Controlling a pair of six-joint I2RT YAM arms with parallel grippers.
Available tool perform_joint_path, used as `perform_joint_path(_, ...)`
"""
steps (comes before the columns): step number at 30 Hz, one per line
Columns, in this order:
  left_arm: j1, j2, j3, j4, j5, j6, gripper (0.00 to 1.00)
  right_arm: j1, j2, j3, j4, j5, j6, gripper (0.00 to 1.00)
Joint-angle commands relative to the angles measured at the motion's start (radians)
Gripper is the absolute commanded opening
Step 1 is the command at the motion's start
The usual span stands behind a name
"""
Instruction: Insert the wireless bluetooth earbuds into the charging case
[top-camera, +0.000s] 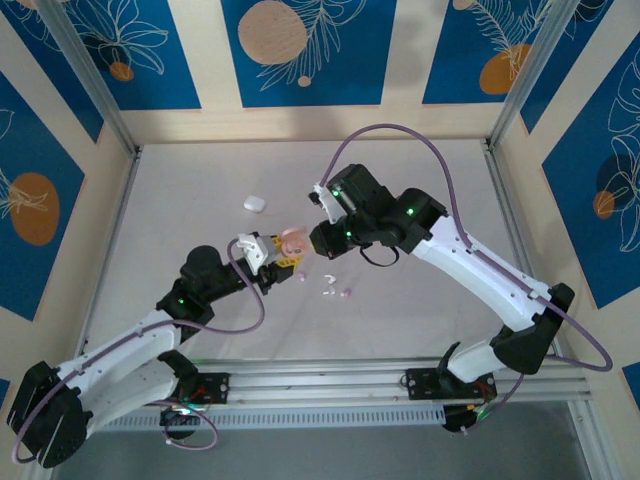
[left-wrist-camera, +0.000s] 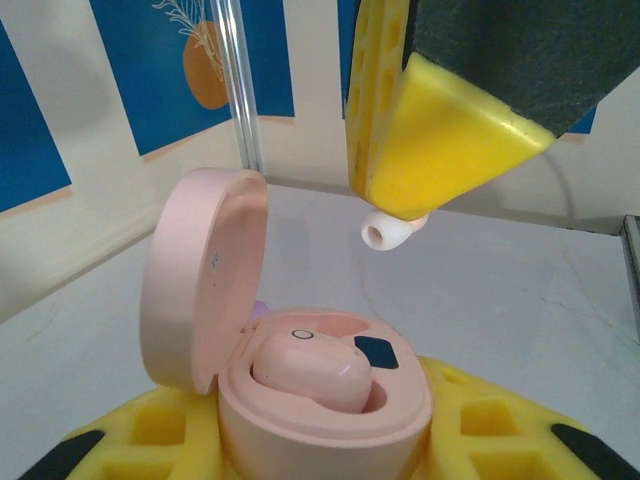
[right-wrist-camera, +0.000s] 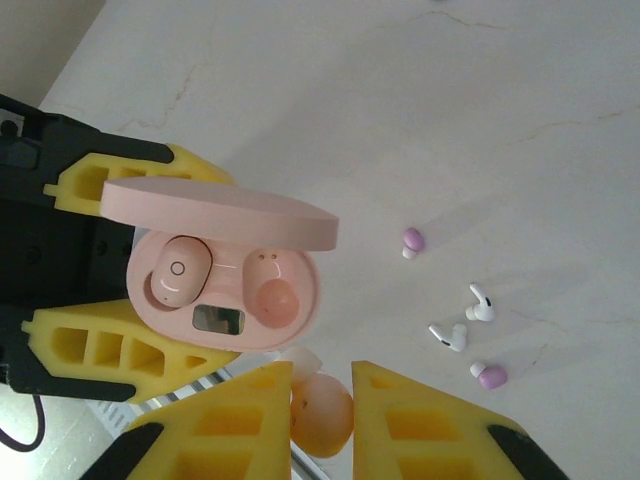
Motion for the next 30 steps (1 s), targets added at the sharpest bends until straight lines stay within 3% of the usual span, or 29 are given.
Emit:
perform_joint_path(1,-0.007,0.005,0.038,0.027,0.02,-0.009,0.34,0.012,0.026,0.037,0.003,-0.034,-0.024,0.18)
perform_joint_path(15,-0.007,0.004,0.042,0.037,0.081,0.007,0.34,0.025,0.091,0.082,-0.048,0.002,-0.066,0.18)
perform_joint_path(30,-0.006,-0.008,0.024,0.047,0.077,0.018,0.34,0.047,0.158,0.16,-0.197,-0.002,-0.168,0.17)
